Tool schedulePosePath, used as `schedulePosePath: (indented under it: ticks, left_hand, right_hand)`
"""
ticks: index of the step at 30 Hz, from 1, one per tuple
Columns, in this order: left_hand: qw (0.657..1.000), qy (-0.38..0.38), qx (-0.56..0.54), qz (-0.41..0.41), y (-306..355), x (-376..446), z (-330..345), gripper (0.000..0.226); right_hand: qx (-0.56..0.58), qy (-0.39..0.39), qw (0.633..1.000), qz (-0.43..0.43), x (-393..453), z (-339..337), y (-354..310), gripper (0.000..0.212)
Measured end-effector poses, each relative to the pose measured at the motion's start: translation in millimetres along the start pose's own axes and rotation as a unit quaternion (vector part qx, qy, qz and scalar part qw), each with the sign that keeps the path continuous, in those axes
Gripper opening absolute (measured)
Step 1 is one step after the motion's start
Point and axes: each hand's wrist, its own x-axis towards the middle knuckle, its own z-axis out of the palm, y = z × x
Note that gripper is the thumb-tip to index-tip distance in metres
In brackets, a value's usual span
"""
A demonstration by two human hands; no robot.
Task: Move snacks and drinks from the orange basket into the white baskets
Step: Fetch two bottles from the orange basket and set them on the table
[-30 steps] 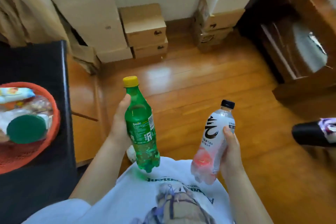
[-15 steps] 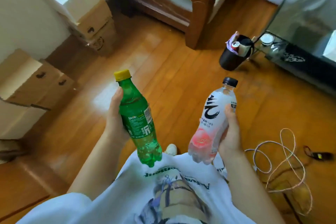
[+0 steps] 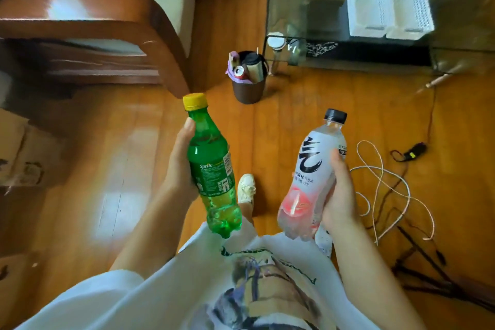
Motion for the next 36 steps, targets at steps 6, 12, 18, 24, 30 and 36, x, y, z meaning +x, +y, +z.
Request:
schedulePosePath:
  ticks: [6, 12, 18, 24, 30, 36]
  left_hand:
    - [0.997, -0.075, 0.036, -0.004, 40, 98, 67, 0.05]
    - [0.99, -0.125, 0.067, -0.006, 55, 158, 136, 0.03]
    - [0.99, -0.119, 0.069, -0.017, 59, 216, 205, 0.028]
    - [0.995, -0.075, 0.069, -0.003, 69, 283, 288, 0.03]
    - [0.999, -0.029, 0.033, -0.001, 80, 332, 344, 0.035]
    - [1.0, 0.017, -0.008, -0.01, 94, 382, 371, 0.052]
  right_hand:
    - [0.02, 0.025, 0.999, -0.023, 69, 5, -71, 0.077]
    - [0.047, 0.078, 0.995, -0.05, 114, -9, -118, 0.061]
    - [0.051, 0.074, 0.994, -0.057, 183, -36, -174, 0.055]
    - [0.032, 0.043, 0.996, -0.07, 268, -62, -261, 0.04]
    - [0.021, 0.018, 0.999, -0.036, 333, -74, -330, 0.052]
    - [0.013, -0.001, 1.0, -0.005, 397, -66, -366, 0.052]
